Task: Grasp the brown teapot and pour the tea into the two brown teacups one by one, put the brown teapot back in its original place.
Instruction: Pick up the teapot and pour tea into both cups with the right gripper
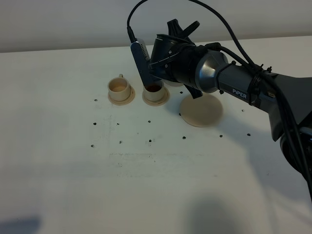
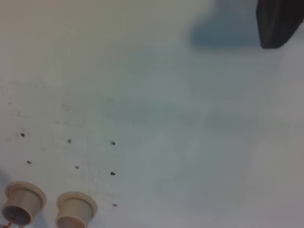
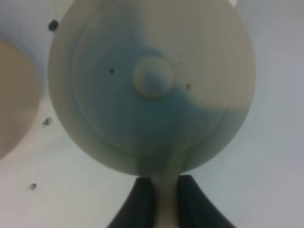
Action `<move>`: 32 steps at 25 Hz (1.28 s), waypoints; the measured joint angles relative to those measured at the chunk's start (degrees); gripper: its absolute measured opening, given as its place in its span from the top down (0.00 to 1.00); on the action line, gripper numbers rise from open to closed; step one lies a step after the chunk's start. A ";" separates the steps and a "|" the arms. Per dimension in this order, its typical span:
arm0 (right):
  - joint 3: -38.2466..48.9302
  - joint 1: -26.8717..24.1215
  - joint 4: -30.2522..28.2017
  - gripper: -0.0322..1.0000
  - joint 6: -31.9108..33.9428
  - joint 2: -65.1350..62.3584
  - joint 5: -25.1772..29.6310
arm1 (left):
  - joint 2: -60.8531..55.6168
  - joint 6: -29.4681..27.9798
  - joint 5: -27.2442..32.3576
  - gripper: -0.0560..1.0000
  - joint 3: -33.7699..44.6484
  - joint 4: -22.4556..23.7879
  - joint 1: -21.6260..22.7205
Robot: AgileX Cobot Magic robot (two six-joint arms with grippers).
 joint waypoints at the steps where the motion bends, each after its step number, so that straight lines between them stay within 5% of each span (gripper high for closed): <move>1: 0.00 0.00 -0.27 0.87 -0.07 0.00 -0.07 | 0.00 0.00 0.00 0.65 0.00 0.00 0.00; 32: 0.00 0.58 -2.34 0.87 -0.59 0.00 -1.34 | 0.00 0.00 0.00 0.65 0.00 0.00 0.00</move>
